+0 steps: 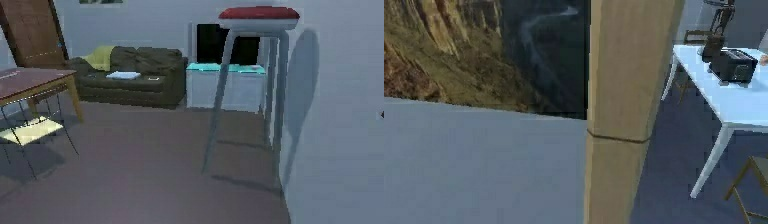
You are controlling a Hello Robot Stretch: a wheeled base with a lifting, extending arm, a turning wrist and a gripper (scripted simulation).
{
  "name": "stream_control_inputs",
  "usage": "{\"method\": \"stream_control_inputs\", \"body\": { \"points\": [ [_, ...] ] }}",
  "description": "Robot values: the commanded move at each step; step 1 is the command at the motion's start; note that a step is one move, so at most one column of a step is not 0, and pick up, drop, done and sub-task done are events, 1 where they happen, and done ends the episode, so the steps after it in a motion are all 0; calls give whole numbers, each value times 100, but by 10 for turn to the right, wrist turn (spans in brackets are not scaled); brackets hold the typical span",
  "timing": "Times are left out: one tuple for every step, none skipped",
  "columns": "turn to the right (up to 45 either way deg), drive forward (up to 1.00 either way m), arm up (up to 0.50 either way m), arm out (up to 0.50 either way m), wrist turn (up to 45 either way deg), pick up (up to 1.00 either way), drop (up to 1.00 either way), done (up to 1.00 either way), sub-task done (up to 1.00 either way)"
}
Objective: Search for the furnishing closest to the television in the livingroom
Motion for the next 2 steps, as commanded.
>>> {"method": "stream_control_inputs", "body": {
  "points": [
    [0,95,0,0,0,0,0,0,0],
    [-450,0,0,0,0,0,0,0,0]
  ]
}}
